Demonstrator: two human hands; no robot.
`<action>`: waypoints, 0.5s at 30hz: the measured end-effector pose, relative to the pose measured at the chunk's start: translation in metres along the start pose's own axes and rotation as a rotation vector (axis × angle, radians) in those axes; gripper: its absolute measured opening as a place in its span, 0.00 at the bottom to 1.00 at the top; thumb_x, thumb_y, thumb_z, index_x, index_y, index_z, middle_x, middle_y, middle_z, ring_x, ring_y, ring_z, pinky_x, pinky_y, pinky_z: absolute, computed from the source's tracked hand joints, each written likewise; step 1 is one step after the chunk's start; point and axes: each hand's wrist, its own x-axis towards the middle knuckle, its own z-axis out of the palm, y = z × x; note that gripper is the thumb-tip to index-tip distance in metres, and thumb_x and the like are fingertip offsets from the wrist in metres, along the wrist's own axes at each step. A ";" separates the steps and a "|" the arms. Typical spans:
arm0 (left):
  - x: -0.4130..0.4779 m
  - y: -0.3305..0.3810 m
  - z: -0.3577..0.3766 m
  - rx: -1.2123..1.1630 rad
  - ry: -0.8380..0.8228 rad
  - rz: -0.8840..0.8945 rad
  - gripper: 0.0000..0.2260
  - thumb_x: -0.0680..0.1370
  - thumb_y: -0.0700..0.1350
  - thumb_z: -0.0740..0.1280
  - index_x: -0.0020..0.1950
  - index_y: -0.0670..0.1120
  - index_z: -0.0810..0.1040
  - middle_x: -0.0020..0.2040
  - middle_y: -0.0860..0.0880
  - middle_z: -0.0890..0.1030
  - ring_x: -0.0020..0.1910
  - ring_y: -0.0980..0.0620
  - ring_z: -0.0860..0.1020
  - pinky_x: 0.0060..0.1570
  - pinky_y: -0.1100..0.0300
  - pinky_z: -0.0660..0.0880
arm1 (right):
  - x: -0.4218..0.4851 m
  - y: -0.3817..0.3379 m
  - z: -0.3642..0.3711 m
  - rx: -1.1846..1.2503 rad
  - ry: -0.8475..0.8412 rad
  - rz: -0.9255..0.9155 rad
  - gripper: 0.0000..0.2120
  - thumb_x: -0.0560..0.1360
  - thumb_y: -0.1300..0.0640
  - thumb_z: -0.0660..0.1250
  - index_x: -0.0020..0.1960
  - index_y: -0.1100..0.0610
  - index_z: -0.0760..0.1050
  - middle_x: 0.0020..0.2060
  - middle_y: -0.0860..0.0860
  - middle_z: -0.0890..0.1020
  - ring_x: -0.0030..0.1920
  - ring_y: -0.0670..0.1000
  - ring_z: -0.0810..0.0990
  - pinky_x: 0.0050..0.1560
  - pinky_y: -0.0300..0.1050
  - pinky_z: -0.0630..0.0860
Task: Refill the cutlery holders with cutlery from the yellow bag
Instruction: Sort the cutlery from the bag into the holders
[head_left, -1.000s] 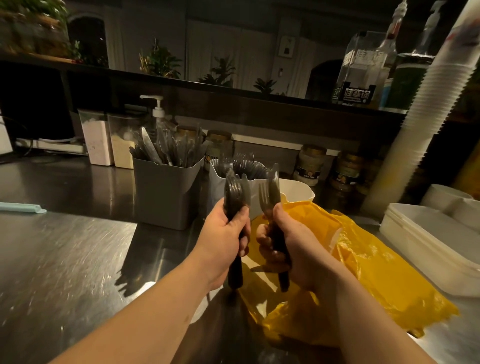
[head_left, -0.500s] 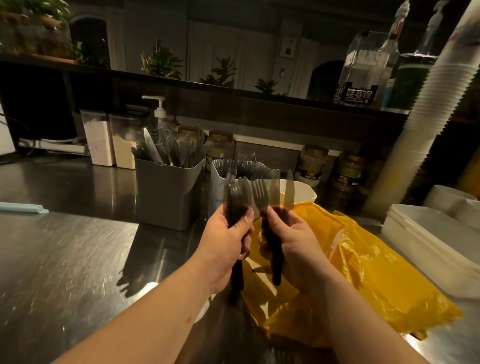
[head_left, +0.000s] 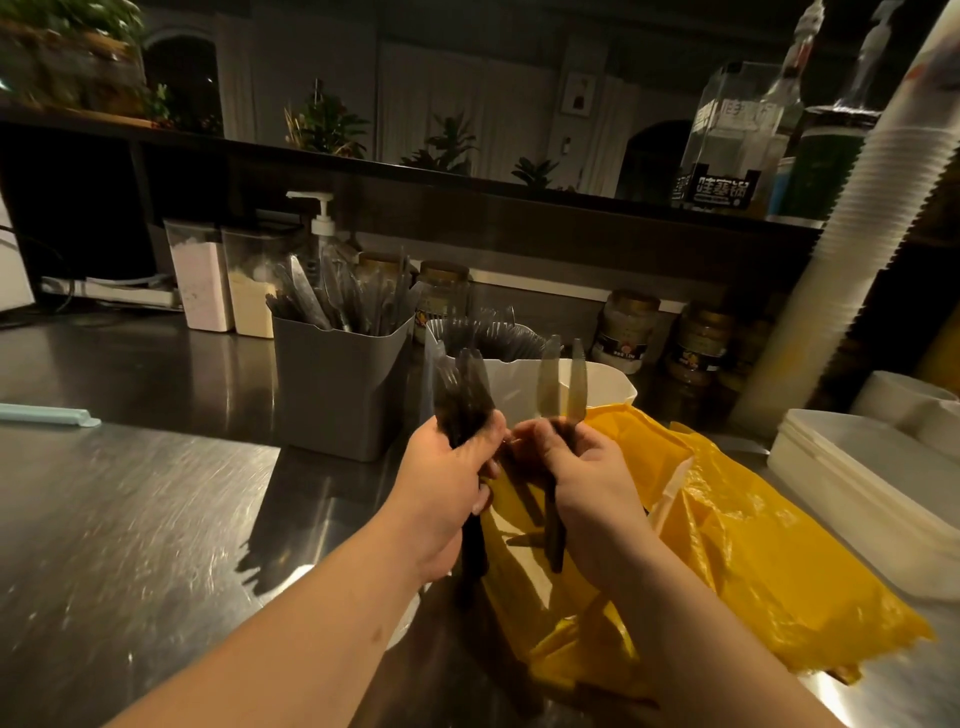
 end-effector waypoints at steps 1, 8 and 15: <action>0.002 0.002 -0.002 -0.037 -0.003 -0.002 0.13 0.81 0.49 0.66 0.58 0.40 0.78 0.39 0.48 0.80 0.34 0.55 0.72 0.32 0.63 0.70 | 0.002 -0.001 -0.003 -0.022 0.050 0.018 0.09 0.83 0.55 0.62 0.51 0.55 0.80 0.44 0.52 0.86 0.47 0.50 0.86 0.50 0.48 0.83; 0.011 0.018 -0.019 -0.181 0.078 0.016 0.08 0.84 0.49 0.64 0.51 0.45 0.76 0.35 0.49 0.77 0.35 0.52 0.72 0.33 0.60 0.68 | 0.008 -0.012 -0.016 0.066 -0.026 0.174 0.20 0.83 0.43 0.56 0.55 0.58 0.77 0.29 0.50 0.71 0.26 0.46 0.64 0.26 0.40 0.60; 0.014 0.028 -0.027 -0.347 0.332 0.046 0.09 0.84 0.52 0.63 0.56 0.48 0.77 0.31 0.54 0.76 0.37 0.54 0.74 0.51 0.56 0.74 | 0.016 -0.042 0.026 0.351 -0.124 0.108 0.12 0.85 0.55 0.55 0.54 0.58 0.75 0.37 0.53 0.76 0.33 0.49 0.74 0.34 0.43 0.73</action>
